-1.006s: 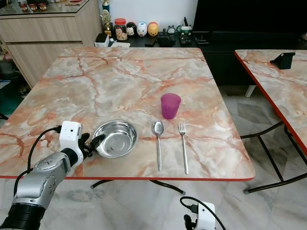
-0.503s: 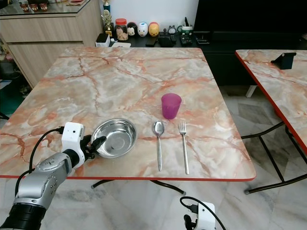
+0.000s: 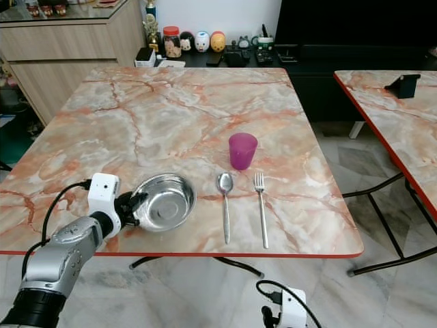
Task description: Setting the table
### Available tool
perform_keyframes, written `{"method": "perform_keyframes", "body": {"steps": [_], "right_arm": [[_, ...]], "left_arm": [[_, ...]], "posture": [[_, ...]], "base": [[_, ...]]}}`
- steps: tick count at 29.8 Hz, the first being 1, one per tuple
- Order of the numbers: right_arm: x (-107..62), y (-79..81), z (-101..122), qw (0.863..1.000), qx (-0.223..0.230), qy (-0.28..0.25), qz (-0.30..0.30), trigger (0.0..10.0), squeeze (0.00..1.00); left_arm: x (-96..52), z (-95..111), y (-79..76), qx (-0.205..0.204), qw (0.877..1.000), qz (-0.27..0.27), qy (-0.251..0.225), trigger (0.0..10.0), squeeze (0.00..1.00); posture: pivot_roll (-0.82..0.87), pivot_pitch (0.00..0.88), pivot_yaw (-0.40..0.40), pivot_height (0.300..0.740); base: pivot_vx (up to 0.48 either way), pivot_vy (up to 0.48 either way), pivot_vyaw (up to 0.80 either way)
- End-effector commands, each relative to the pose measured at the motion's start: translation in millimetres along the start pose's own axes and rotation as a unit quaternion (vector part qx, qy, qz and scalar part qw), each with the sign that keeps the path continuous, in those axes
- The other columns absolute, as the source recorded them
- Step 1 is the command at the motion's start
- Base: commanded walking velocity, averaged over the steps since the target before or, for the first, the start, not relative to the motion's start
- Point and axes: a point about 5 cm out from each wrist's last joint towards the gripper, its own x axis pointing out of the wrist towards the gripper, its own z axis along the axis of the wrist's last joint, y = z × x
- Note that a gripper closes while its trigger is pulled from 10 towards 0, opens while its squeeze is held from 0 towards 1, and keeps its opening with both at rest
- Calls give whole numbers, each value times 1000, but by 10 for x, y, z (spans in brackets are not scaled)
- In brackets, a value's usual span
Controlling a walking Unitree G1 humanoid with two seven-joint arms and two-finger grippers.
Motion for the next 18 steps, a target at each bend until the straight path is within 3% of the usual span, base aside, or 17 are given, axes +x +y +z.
{"method": "perform_keyframes", "body": {"steps": [1, 13, 15, 18], "right_arm": [[3, 14, -1, 1000, 0, 4, 3, 10000, 0], [2, 14, -4, 1000, 0, 4, 3, 10000, 0], [2, 12, -4, 1000, 1, 4, 3, 10000, 0], [2, 12, -3, 1000, 0, 4, 2, 10000, 0]], "left_arm": [[6, -7, 21, 4, 1000, 5, 7, 0, 0], [-6, -14, 11, 1, 1000, 8, -3, 0, 0], [-11, 10, 11, -9, 1000, 13, -17, 0, 0], [-46, 75, 66, -75, 994, 28, -79, 0, 0]], "posture": [[43, 0, 2, 740], [42, 0, 1, 740], [43, 0, 0, 740], [43, 0, -1, 740]], "base": [[0, 0, 0], [0, 0, 0], [0, 0, 0], [0, 0, 0]]}}
